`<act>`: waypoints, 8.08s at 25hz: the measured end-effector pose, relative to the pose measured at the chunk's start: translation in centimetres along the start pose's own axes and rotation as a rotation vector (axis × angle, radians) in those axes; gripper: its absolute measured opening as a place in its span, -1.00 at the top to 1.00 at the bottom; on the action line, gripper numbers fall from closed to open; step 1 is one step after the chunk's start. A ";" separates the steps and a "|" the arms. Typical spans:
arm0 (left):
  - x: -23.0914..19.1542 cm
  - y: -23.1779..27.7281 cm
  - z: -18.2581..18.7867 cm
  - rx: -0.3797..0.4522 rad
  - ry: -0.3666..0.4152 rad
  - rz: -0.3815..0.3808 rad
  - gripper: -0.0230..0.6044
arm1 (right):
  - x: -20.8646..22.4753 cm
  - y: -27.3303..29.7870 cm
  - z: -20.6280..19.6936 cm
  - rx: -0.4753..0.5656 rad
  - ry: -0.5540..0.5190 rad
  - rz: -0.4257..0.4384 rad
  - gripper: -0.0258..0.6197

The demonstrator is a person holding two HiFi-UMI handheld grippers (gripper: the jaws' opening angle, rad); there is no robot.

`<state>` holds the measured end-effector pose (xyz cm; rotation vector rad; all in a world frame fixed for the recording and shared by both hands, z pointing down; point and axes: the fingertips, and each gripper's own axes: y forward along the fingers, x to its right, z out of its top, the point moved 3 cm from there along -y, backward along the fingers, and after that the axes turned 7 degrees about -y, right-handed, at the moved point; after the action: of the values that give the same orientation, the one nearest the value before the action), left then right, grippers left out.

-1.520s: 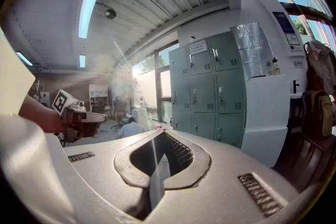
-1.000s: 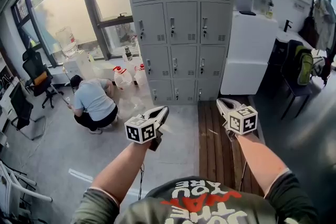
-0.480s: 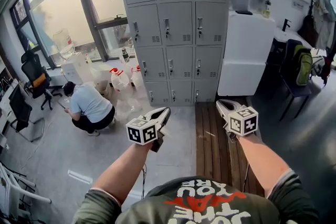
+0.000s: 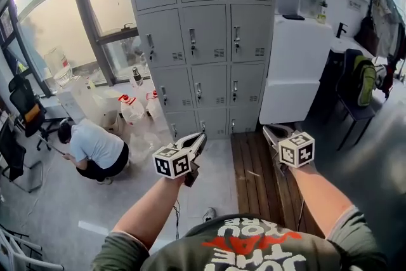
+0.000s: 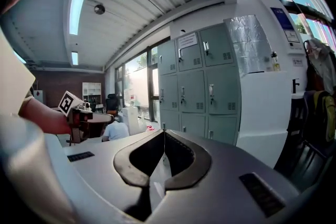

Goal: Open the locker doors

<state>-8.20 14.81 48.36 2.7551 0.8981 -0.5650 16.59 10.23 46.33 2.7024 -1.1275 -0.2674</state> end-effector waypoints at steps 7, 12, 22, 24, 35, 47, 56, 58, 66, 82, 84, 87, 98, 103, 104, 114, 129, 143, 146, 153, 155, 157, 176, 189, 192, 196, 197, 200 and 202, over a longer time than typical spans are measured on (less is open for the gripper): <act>-11.5 6.3 7.3 -0.016 0.003 -0.056 0.91 | 4.4 12.5 4.8 0.035 0.034 -0.036 0.81; -17.7 9.6 11.0 -0.021 0.009 -0.068 0.91 | 6.5 19.0 7.2 0.066 0.044 -0.046 0.81; -23.2 16.6 12.1 -0.067 -0.022 -0.045 0.91 | 13.1 25.9 6.7 0.048 0.068 -0.041 0.81; -23.8 18.6 12.5 -0.060 -0.009 -0.036 0.91 | 15.2 27.5 6.5 0.054 0.064 -0.021 0.81; -28.5 35.6 16.0 0.045 -0.002 0.093 0.91 | 31.1 38.5 8.1 0.085 -0.029 0.150 0.81; -32.4 45.2 20.3 0.097 -0.020 0.189 0.91 | 39.0 45.5 11.1 0.092 -0.079 0.257 0.81; -39.4 41.9 23.9 0.110 0.058 0.355 0.90 | 35.6 46.2 8.5 0.063 -0.030 0.208 0.81; -41.0 41.3 25.5 0.138 0.073 0.414 0.90 | 35.6 46.2 8.5 0.056 -0.028 0.200 0.81; -45.8 41.0 31.0 0.173 0.178 0.610 0.52 | 36.1 46.8 9.3 0.054 -0.049 0.198 0.81; -48.6 43.3 31.8 0.081 0.232 0.806 0.23 | 37.8 46.2 7.8 0.033 -0.038 0.180 0.81; -48.8 43.3 31.9 0.073 0.242 0.814 0.23 | 37.9 46.0 7.7 0.032 -0.037 0.177 0.81; -48.8 43.5 32.0 0.067 0.263 0.817 0.23 | 37.9 45.7 7.5 0.030 -0.033 0.170 0.81; -47.4 43.5 31.2 0.060 0.308 0.772 0.52 | 37.3 44.9 7.4 0.027 -0.035 0.163 0.81; -46.8 43.0 30.9 0.060 0.306 0.751 0.53 | 36.8 44.8 7.4 0.027 -0.036 0.159 0.81; -46.8 42.9 30.9 0.060 0.307 0.747 0.53 | 36.7 44.7 7.4 0.027 -0.037 0.158 0.81; -45.5 41.9 30.2 0.067 0.287 0.721 0.53 | 35.5 44.6 7.6 0.029 -0.039 0.155 0.81; -40.7 39.3 28.0 0.051 0.230 0.631 0.56 | 32.7 43.9 8.0 0.032 -0.043 0.148 0.81; -33.2 37.2 24.4 0.014 0.296 0.493 0.56 | 29.0 40.6 8.5 0.050 -0.053 0.127 0.81; -31.6 37.3 23.5 -0.001 0.321 0.454 0.56 | 28.4 39.5 8.5 0.054 -0.053 0.117 0.81; -27.9 37.6 21.8 -0.016 0.355 0.377 0.56 | 27.6 36.5 8.1 0.059 -0.046 0.082 0.81; -26.8 37.9 21.3 -0.023 0.361 0.347 0.56 | 27.6 35.7 7.9 0.058 -0.046 0.068 0.81; -25.6 38.3 20.8 -0.030 0.370 0.319 0.56 | 27.8 34.8 7.7 0.057 -0.044 0.053 0.81; -18.0 43.6 17.0 -0.086 0.395 0.162 0.76 | 29.6 28.9 5.7 0.044 -0.016 -0.056 0.81; -18.4 36.4 15.8 -0.011 0.215 -0.053 0.76 | 28.3 29.3 5.7 0.054 -0.003 -0.010 0.81; -20.6 32.5 15.2 0.028 0.132 -0.064 0.79 | 27.7 29.4 5.8 0.066 0.009 0.009 0.81; -23.4 27.8 13.8 0.071 0.039 -0.025 0.90 | 26.8 29.6 5.8 0.077 0.024 0.033 0.81; -23.9 26.9 13.3 0.068 0.028 -0.018 0.90 | 26.5 29.7 5.7 0.077 0.026 0.038 0.81; -24.7 25.4 12.1 0.043 0.029 -0.009 0.91 | 26.1 30.2 5.7 0.075 0.029 0.048 0.81; -25.0 25.1 12.2 0.044 0.029 -0.003 0.91 | 25.9 30.6 5.9 0.077 0.027 0.052 0.81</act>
<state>-15.38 -21.89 49.08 2.8093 0.9065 -0.5530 12.26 -30.07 46.09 2.7296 -1.2224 -0.1816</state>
